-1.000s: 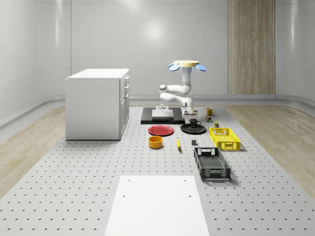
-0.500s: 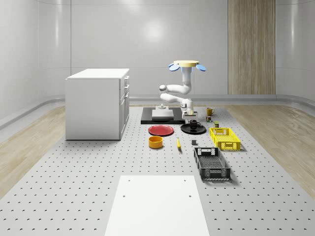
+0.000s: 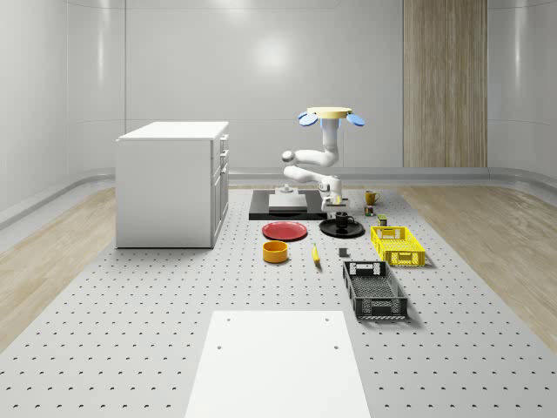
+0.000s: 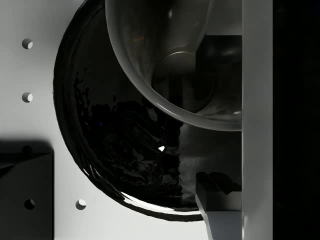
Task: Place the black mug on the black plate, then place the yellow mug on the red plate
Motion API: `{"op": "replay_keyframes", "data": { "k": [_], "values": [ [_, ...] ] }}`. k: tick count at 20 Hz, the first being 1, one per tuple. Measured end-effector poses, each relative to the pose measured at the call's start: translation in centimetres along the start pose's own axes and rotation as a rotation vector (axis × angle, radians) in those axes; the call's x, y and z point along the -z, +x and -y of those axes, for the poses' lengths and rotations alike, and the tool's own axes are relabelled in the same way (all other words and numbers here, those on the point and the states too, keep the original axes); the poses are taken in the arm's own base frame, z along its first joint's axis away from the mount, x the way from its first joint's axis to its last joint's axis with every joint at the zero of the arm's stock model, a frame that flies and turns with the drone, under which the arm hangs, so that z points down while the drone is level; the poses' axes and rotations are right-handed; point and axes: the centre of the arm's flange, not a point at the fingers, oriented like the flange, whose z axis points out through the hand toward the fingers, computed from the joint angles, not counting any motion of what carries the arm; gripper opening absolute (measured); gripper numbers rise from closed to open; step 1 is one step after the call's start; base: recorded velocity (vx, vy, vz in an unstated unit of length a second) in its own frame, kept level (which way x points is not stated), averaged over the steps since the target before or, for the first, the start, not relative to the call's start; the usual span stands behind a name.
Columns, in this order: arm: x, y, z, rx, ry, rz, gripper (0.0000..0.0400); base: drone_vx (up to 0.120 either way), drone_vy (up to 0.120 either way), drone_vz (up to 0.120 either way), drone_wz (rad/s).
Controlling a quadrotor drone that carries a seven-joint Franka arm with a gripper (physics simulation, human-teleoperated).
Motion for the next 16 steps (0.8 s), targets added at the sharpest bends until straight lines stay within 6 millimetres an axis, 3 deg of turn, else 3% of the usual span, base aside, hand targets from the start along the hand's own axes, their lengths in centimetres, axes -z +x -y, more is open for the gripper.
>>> {"op": "replay_keyframes", "data": {
  "k": [2, 4, 10, 14, 16],
  "values": [
    [0.7, 0.0, 0.0, 0.0, 0.0, 0.0, 0.0354, 0.0, 0.0, 0.0, 0.0],
    [1.4, 0.0, 0.0, 0.0, 0.0, 0.0, 0.0372, 0.0, 0.0, 0.12, 0.0],
    [2.5, -0.1, -0.1, 0.0, 0.0, 0.0, 0.0394, 0.0, 0.0, 0.12, 0.0],
    [2.8, -0.1, -0.1, 0.0, 0.0, 0.0, 0.0398, -0.09, 0.12, 0.11, 0.0],
    [2.9, -0.1, -0.1, 0.0, 0.0, 0.0, 0.0399, -0.12, 0.12, 0.0, 0.0]
  ]
}}
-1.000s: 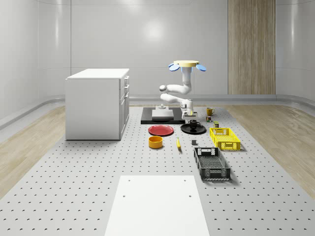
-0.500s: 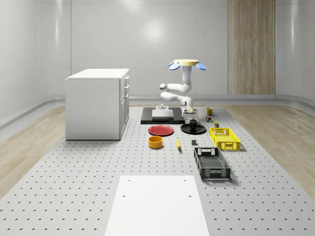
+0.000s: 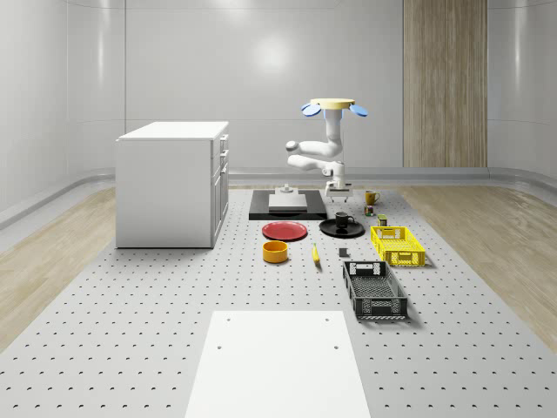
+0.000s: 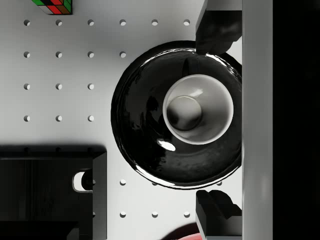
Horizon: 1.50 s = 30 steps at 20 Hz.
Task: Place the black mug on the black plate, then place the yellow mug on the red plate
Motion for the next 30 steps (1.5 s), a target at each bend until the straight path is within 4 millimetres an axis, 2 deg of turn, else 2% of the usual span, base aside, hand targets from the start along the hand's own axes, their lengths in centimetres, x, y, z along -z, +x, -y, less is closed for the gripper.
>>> {"op": "replay_keyframes", "data": {
  "k": [30],
  "values": [
    [0.11, 0.0, 0.0, 0.0, 0.0, 0.0, 0.04, -0.12, 0.12, 0.0, 0.0]
  ]
}}
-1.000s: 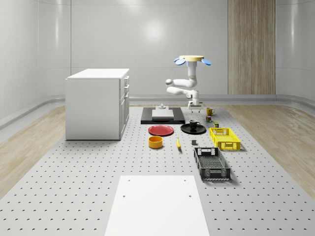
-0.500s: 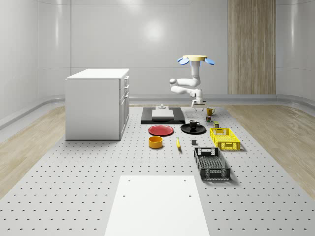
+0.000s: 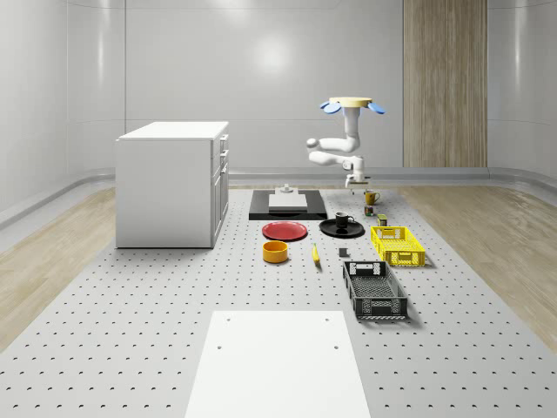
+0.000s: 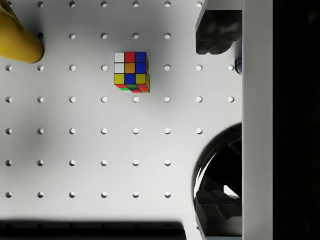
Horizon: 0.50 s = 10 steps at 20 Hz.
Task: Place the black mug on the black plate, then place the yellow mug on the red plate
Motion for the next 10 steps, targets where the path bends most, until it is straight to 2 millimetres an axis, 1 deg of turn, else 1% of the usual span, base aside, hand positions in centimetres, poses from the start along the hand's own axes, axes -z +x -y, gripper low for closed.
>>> {"op": "replay_keyframes", "data": {
  "k": [10],
  "values": [
    [0.0, 0.0, 0.0, 0.0, 0.0, 0.0, 0.04, -0.12, 0.12, 0.0, 0.0]
  ]
}}
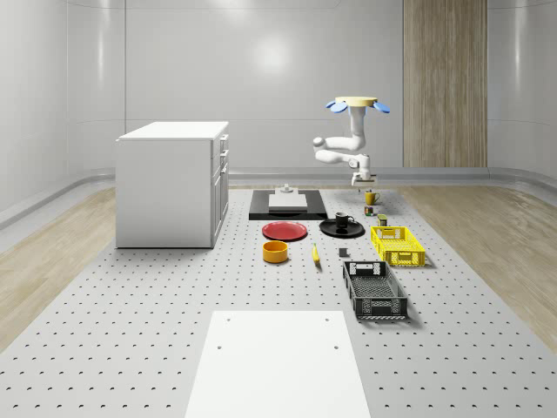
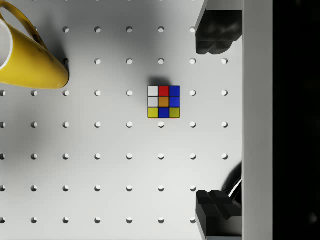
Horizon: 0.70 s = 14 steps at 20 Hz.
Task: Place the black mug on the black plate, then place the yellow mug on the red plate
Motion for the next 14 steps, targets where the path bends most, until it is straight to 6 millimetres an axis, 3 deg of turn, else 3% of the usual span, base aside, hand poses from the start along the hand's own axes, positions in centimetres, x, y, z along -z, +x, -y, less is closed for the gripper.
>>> {"op": "replay_keyframes", "data": {
  "k": [5, 12, 14],
  "values": [
    [0.0, 0.0, 0.0, 0.0, 0.0, 0.0, 0.04, -0.12, 0.12, 0.0, 0.0],
    [0.0, 0.0, 0.0, 0.0, 0.0, 0.0, 0.04, -0.12, 0.006, 0.0, 0.0],
    [0.0, 0.0, 0.0, 0.0, 0.0, 0.0, 0.04, -0.12, 0.0, -0.12, 0.0]
  ]
}}
